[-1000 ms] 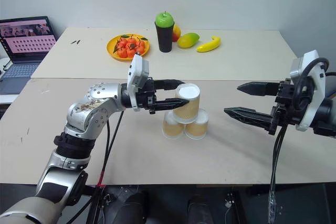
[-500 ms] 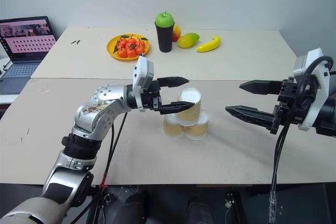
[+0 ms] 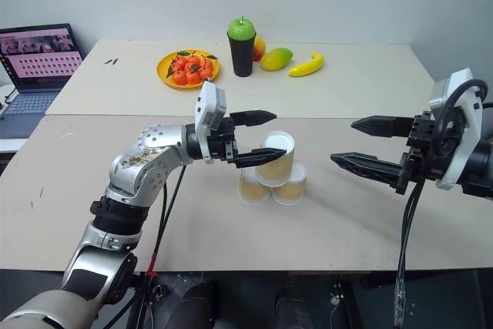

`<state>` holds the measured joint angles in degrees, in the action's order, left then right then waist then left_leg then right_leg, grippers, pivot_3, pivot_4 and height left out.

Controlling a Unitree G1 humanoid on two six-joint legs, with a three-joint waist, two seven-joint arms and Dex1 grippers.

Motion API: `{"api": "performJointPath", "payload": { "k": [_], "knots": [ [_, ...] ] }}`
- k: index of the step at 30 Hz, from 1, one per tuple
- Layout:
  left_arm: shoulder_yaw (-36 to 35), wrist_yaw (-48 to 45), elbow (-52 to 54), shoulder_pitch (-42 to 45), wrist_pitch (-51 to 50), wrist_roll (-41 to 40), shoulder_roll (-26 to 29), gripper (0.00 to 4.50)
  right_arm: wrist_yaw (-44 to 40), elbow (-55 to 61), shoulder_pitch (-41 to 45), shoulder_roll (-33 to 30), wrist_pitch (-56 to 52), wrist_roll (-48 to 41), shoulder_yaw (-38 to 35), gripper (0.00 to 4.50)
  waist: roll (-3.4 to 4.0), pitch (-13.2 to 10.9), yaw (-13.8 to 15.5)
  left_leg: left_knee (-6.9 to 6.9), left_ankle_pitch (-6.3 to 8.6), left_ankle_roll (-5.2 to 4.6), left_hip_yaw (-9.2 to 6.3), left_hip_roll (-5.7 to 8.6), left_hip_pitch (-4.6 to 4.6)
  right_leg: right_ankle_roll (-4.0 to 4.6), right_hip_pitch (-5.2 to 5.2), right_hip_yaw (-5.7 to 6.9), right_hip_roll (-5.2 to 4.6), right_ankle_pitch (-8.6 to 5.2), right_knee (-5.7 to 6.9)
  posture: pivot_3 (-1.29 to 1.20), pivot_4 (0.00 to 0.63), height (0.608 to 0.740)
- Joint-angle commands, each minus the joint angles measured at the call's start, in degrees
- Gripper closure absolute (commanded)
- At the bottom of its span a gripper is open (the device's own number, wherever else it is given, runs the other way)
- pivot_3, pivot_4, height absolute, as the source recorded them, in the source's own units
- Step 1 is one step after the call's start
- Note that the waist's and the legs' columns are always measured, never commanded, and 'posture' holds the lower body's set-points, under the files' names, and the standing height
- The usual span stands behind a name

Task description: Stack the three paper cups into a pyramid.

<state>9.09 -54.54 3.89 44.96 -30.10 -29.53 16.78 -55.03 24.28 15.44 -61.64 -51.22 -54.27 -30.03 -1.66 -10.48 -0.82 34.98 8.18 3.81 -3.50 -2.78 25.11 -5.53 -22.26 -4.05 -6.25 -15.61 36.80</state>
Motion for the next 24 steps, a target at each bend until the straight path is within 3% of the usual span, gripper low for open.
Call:
{"api": "performJointPath", "payload": {
  "k": [1,5,9,15,20,24],
  "knots": [
    [-3.6,2.5,2.6,5.2,-1.1,-2.8,-1.3,0.03,-0.4,0.4,1.1,-0.8,1.8,-0.1,-0.9,0.0,-0.01,0.0,0.1,0.0,0.0,0.0,0.0,0.0,0.0,-0.01,0.0,0.0,0.0,0.0,0.0,0.0,0.15,0.735],
    [-9.5,7.9,-0.1,10.5,-2.9,-4.0,-0.7,0.03,-0.7,0.3,0.4,-0.8,2.0,0.2,-1.1,0.0,-0.01,0.0,0.0,0.01,0.0,0.0,-0.01,0.0,0.0,-0.05,0.0,0.01,0.0,-0.03,0.0,0.0,0.15,0.735],
    [-12.4,8.0,1.7,9.5,-7.5,-4.1,6.3,0.03,-2.4,0.3,-3.4,-1.8,1.8,1.4,-3.6,0.0,0.02,0.0,-0.6,-0.06,0.0,-0.01,-0.01,0.0,-0.04,-0.04,0.0,-0.01,0.0,-0.03,0.0,0.0,0.15,0.735],
    [-14.1,2.3,12.3,-8.2,-11.1,-4.6,21.7,0.03,-6.6,-1.3,-12.8,-2.1,6.2,8.4,-7.0,0.0,0.03,0.0,-0.7,-0.13,0.01,-0.01,0.0,0.0,-0.04,-0.03,-0.01,-0.01,0.0,-0.04,-0.01,0.0,0.15,0.735],
    [-13.1,5.6,16.1,-20.1,-7.8,-1.8,21.7,0.03,-5.8,-6.0,-14.9,0.0,12.8,15.2,-3.6,0.0,-0.01,0.0,0.2,0.01,-0.01,0.03,0.0,0.0,-0.04,-0.03,0.04,-0.01,0.0,-0.04,-0.01,0.0,0.15,0.735],
    [-10.3,7.2,16.7,-24.1,-3.3,2.7,20.9,0.03,-5.4,-9.3,-15.1,1.8,17.3,19.7,0.0,0.0,-0.03,0.0,0.2,0.06,-0.08,0.11,0.0,0.0,-0.03,-0.07,0.09,-0.02,0.0,-0.03,-0.03,0.0,0.15,0.735]
  ]
}}
